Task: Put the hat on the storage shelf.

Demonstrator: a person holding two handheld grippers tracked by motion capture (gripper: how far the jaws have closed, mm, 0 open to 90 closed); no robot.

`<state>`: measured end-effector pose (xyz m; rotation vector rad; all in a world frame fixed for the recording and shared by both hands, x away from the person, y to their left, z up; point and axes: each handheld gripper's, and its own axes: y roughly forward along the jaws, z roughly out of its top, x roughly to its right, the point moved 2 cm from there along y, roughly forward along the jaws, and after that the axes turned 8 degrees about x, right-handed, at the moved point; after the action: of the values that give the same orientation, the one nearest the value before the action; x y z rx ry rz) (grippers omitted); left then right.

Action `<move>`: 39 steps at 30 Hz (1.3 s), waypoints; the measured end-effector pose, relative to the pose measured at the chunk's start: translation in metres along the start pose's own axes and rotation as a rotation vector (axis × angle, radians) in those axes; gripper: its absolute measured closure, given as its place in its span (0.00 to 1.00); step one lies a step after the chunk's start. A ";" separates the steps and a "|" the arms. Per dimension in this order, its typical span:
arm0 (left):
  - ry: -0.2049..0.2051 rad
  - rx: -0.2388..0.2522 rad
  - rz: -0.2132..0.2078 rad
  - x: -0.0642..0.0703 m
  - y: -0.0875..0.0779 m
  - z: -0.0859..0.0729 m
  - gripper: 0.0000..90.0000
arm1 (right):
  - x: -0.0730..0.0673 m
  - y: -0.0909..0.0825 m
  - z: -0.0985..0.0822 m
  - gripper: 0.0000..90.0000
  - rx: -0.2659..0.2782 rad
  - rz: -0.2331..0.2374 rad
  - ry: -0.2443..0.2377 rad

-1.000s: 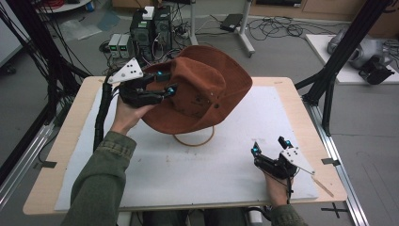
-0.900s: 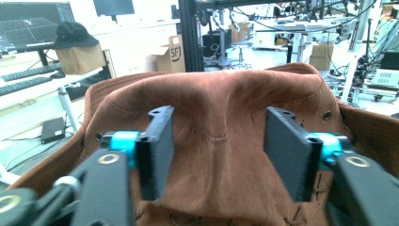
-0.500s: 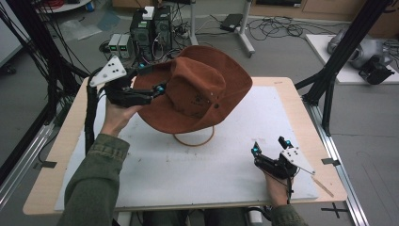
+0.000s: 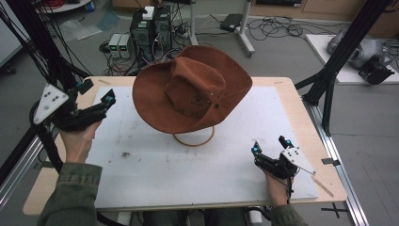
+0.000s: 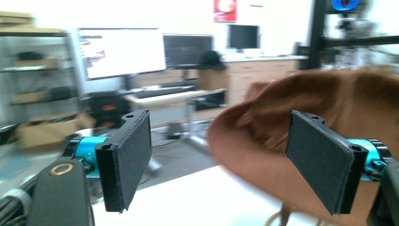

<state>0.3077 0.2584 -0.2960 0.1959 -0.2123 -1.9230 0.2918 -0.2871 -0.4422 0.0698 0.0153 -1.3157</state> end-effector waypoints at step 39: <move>0.000 -0.082 0.365 0.008 -0.087 -0.128 0.24 | 0.008 -0.003 0.001 0.05 0.022 -0.071 0.025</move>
<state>0.2565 0.2743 -0.4412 0.0947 -0.1566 -1.5659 0.2906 -0.2961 -0.4419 0.1050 0.0251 -1.3860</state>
